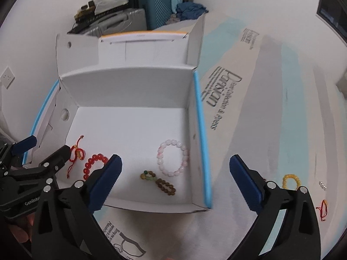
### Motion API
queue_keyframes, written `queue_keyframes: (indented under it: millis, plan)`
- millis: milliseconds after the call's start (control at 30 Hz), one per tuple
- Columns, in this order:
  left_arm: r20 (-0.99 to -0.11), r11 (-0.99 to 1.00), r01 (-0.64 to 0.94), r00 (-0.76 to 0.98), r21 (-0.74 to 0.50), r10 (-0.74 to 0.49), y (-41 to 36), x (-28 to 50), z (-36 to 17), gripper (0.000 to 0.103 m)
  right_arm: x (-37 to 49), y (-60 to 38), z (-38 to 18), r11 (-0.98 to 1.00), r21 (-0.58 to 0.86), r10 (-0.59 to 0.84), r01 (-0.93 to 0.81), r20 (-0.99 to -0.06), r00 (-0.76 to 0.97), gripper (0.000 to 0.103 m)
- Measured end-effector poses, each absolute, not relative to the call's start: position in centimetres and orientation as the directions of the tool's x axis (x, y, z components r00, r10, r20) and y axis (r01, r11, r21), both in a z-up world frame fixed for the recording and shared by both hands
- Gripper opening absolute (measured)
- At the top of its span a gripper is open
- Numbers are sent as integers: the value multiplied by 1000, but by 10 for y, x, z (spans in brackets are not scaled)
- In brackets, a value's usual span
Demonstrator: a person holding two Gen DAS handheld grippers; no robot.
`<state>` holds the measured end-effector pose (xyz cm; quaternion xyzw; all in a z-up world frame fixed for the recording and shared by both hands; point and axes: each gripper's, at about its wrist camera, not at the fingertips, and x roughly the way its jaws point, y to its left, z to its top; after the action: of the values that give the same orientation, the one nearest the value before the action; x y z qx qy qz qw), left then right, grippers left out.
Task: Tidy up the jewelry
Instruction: 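Move both tools back toward the remaining bracelets on the bed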
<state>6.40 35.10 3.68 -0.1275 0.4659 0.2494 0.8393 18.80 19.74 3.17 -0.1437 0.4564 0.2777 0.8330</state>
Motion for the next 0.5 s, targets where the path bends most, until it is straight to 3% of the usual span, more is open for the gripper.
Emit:
queue_keyframes:
  millis: [500]
  plan:
    - [-810,895,-445,524,4,264,283,83,69,97,192,119,68,864,2,314,-503,-783,536,95]
